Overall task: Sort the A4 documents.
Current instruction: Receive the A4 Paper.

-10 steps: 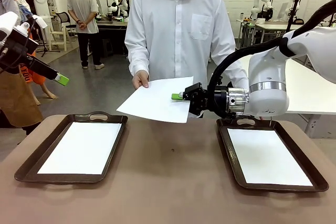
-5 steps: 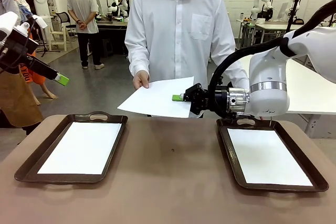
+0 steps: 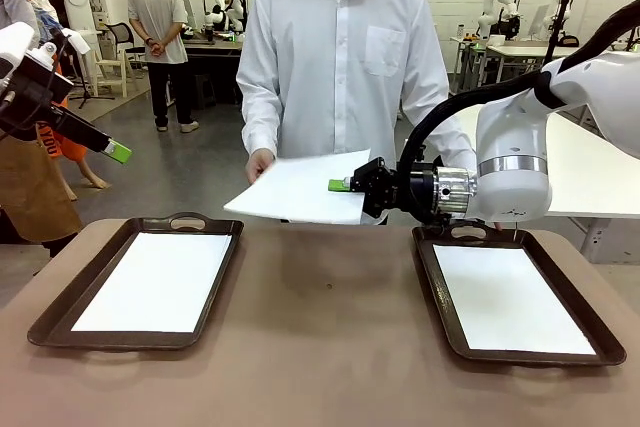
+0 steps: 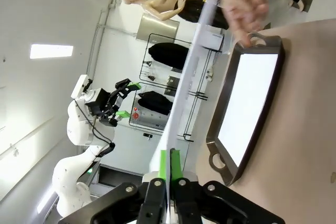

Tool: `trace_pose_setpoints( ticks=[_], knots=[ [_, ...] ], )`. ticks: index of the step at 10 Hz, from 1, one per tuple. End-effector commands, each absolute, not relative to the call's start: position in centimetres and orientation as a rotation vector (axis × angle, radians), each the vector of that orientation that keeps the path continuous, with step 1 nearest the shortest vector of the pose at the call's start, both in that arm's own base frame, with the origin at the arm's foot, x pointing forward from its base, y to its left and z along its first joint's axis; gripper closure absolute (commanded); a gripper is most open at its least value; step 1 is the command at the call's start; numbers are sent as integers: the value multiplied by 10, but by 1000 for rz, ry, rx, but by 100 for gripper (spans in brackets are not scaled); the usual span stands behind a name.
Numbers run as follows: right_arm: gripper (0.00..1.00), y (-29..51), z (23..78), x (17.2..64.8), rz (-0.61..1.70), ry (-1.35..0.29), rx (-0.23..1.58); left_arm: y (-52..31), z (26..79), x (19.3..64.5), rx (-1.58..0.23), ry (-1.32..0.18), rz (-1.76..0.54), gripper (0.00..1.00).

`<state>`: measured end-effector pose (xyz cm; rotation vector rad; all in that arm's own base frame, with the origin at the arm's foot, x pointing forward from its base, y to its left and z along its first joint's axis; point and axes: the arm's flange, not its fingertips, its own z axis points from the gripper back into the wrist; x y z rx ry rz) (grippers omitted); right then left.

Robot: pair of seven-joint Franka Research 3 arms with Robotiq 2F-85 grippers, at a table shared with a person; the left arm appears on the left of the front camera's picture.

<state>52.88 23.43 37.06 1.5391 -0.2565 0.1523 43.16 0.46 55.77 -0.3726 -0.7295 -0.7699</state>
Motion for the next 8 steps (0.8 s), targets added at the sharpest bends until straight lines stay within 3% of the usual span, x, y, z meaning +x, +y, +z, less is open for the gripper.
trace_pose_setpoints(
  ticks=[1,8],
  knots=[
    [100,233,369,530,142,-265,1522,5,558,432,-368,-734,-779,0],
    [100,233,369,530,142,-265,1522,5,558,432,-368,-734,-779,0]
  ],
)
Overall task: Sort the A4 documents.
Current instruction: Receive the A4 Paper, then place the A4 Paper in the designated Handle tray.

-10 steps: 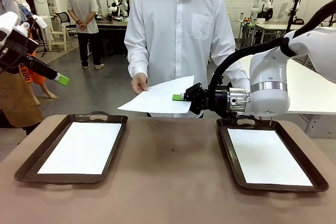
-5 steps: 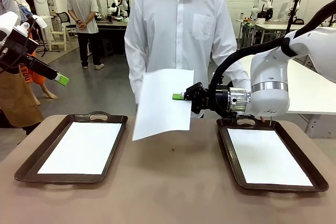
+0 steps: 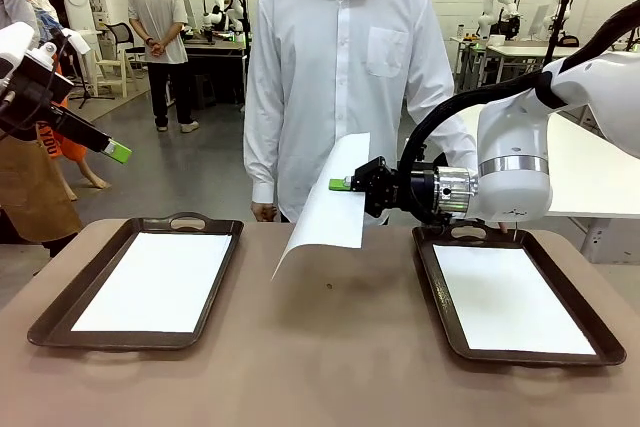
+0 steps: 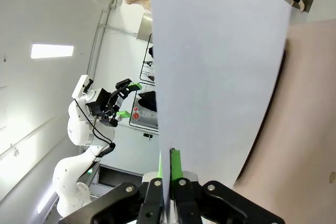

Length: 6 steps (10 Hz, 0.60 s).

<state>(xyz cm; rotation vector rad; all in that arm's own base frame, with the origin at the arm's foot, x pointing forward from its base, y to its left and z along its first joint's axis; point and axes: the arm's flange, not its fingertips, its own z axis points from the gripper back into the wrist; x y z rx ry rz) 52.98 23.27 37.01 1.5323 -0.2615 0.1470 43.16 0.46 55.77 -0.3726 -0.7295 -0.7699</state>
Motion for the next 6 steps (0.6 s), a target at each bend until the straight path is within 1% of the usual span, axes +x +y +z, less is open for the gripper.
trace_pose_setpoints(
  ticks=[1,6],
  knots=[
    [100,233,369,530,142,-265,1522,5,558,432,-368,-734,-779,0],
    [100,233,369,530,142,-265,1522,5,558,432,-368,-734,-779,0]
  ],
)
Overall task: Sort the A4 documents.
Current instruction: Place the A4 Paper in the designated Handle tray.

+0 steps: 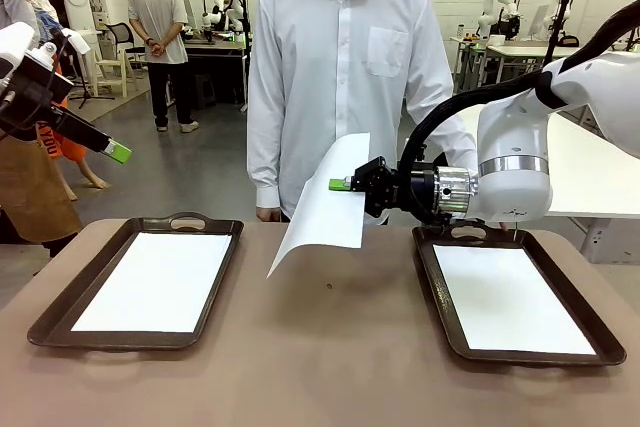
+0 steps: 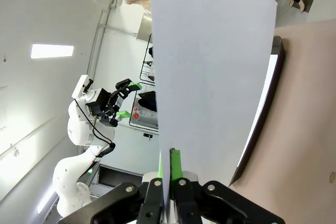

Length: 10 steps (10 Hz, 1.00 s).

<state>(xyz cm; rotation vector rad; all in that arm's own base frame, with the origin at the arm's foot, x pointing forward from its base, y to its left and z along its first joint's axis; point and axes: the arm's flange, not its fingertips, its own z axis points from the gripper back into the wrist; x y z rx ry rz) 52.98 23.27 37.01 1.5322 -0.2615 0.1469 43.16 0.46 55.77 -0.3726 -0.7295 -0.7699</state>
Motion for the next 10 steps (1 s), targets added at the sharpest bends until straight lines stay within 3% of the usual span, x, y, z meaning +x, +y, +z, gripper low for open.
trace_pose_setpoints(
  ticks=[1,2,3,6,10],
  knots=[
    [100,233,369,530,142,-265,1522,5,558,432,-368,-734,-779,0],
    [99,233,370,530,147,-261,1532,5,558,432,-368,-734,-779,0],
    [99,219,392,516,318,-302,1439,5,558,432,-368,-734,-779,0],
    [99,174,425,498,424,-203,1416,5,558,432,-368,-734,-779,0],
    [99,91,425,496,376,-40,1297,5,558,432,-368,-734,-779,0]
  ],
)
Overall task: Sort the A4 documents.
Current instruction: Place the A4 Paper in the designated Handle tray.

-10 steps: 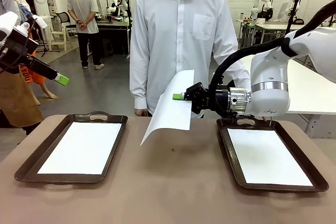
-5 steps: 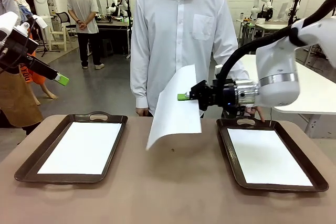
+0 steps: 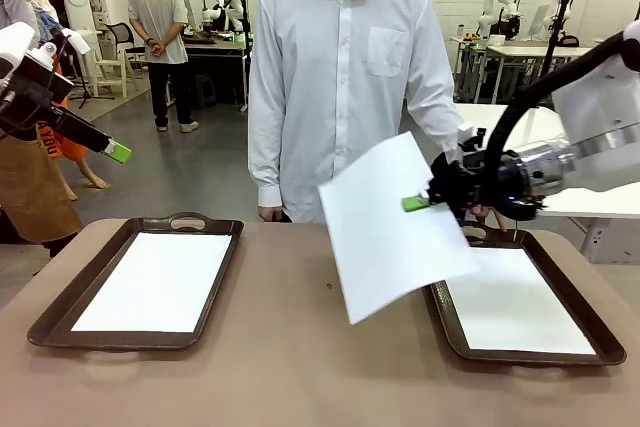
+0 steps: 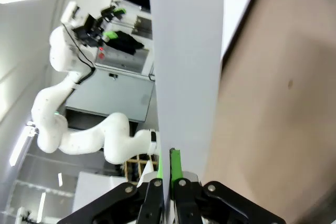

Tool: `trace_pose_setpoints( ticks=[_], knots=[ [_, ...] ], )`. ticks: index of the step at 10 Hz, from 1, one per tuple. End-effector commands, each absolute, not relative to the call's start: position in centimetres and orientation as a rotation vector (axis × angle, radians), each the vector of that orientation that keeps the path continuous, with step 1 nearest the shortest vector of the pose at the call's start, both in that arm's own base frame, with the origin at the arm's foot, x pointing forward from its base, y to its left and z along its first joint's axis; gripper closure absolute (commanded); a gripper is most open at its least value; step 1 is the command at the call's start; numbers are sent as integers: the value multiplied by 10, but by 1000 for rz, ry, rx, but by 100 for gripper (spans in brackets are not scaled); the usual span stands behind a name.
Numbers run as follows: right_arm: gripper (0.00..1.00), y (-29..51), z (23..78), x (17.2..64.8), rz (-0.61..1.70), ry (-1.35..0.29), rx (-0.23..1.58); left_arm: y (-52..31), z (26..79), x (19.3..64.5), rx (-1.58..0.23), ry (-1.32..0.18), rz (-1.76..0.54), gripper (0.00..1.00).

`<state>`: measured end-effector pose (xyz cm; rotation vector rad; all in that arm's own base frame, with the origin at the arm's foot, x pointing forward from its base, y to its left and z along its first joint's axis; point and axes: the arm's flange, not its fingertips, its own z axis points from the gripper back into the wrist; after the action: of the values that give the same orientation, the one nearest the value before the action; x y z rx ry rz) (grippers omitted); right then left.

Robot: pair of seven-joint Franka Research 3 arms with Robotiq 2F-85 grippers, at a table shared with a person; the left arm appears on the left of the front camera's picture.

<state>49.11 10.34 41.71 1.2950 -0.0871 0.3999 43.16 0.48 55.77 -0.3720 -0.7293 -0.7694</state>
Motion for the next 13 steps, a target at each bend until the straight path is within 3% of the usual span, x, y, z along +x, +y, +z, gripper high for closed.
trace_pose_setpoints(
  ticks=[1,6,13],
  knots=[
    [99,67,425,498,341,-37,1280,5,558,432,-368,-734,-779,0],
    [99,-26,398,509,180,3,1230,5,558,432,-368,-734,-779,0],
    [99,-62,356,532,197,123,1237,5,558,432,-368,-734,-779,0]
  ],
)
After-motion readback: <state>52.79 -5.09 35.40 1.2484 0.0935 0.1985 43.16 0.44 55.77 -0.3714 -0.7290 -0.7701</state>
